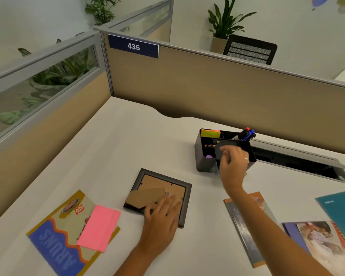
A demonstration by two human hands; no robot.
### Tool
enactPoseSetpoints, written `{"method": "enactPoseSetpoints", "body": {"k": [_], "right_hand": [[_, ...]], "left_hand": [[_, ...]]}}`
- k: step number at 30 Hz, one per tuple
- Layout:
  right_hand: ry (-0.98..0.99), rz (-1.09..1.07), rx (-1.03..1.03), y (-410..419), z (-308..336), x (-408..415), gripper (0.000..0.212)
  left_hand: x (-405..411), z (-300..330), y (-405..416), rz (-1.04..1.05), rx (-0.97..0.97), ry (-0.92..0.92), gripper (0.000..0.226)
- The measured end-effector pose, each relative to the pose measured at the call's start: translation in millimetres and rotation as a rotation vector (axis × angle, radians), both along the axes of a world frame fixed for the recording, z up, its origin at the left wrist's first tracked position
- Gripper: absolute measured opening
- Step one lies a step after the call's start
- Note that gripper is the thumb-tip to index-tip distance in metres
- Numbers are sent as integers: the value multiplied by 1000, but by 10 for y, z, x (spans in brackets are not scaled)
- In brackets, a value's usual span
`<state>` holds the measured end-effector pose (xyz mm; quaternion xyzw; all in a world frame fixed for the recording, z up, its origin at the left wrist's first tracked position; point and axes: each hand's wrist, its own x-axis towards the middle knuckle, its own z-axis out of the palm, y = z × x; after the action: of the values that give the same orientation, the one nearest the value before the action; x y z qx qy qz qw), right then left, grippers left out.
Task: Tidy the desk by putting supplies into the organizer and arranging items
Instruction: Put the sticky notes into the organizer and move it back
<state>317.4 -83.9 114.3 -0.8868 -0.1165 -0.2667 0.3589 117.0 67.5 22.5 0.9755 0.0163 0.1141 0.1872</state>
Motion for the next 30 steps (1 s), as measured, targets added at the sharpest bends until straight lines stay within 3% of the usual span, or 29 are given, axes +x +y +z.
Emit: {"method": "enactPoseSetpoints", "body": {"k": [4, 7, 11, 13, 17, 20, 23, 26, 30], "right_hand": [[109, 99, -29, 46, -427, -665, 19], [258, 112, -32, 84, -768, -1105, 21], [466, 95, -48, 127, -1024, -1428, 24], [480, 85, -137, 140, -1072, -1503, 28], [446, 102, -219, 148, -1069, -1554, 28], [416, 111, -258, 136, -1077, -1560, 28], [437, 98, -237, 123, -1081, -1558, 29], [503, 77, -175, 129, -1026, -1536, 34], [535, -79, -30, 241, -827, -1516, 33]], "left_hand": [[-181, 91, 351, 312, -46, -128, 30], [-355, 75, 746, 546, 6, -97, 21], [-586, 42, 1096, 749, 11, 175, 52], [-683, -4, 1168, 779, 34, 266, 66], [-767, -41, 1183, 789, 82, 222, 71], [-712, 29, 1171, 891, -125, 272, 68], [-682, 98, 1304, 981, -460, 254, 43], [-639, 231, 1480, 876, -745, 142, 30], [-511, 568, 1554, 771, -927, 36, 29]]}}
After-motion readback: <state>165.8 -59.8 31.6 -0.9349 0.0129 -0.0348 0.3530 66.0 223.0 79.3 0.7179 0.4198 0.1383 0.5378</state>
